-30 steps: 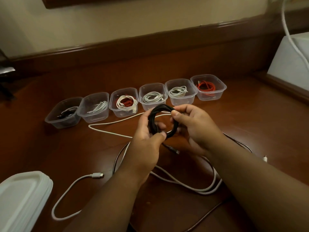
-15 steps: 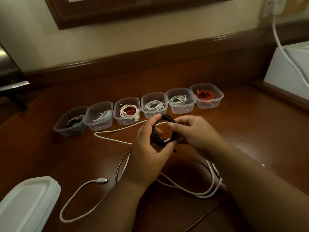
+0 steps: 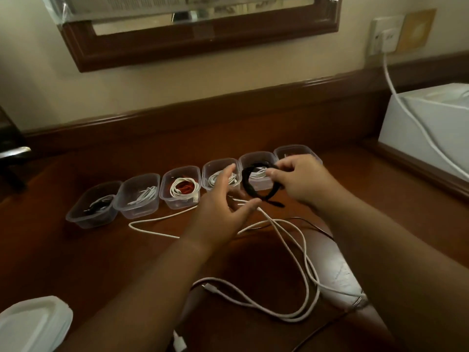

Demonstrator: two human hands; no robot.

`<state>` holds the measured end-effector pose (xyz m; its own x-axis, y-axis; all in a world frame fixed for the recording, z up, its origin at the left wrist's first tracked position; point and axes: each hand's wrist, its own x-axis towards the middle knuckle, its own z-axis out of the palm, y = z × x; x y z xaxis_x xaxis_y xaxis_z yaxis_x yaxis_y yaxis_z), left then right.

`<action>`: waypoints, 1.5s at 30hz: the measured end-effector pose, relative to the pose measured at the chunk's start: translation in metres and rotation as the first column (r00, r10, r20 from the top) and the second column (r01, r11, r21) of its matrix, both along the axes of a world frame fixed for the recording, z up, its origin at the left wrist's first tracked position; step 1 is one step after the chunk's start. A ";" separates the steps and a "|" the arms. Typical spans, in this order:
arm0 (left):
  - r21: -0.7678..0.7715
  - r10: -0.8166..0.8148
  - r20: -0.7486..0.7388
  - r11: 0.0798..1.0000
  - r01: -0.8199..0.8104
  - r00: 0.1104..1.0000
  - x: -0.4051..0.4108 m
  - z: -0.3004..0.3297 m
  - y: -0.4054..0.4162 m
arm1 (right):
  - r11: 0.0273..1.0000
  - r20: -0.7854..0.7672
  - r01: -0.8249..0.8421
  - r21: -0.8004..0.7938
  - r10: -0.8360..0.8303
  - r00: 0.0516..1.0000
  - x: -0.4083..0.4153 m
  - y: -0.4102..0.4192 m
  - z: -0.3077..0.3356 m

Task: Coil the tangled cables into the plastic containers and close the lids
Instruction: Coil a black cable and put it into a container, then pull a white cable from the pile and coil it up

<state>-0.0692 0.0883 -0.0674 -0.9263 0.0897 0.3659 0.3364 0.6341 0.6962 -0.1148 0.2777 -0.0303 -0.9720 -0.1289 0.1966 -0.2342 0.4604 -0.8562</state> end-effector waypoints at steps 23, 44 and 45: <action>-0.781 0.014 -0.035 0.623 -0.036 0.999 -0.095 -0.016 0.020 | 0.765 0.065 -0.022 0.644 -0.027 0.997 -0.164 -0.028 -0.016; -0.697 -0.197 0.267 0.637 0.330 0.943 0.020 0.002 0.002 | 0.860 -0.033 -0.079 0.504 0.110 0.993 -0.035 -0.014 -0.015; -0.699 -0.210 0.298 0.616 0.362 0.931 0.030 0.000 0.000 | 0.866 -0.013 -0.125 0.484 0.150 0.989 -0.019 -0.014 -0.017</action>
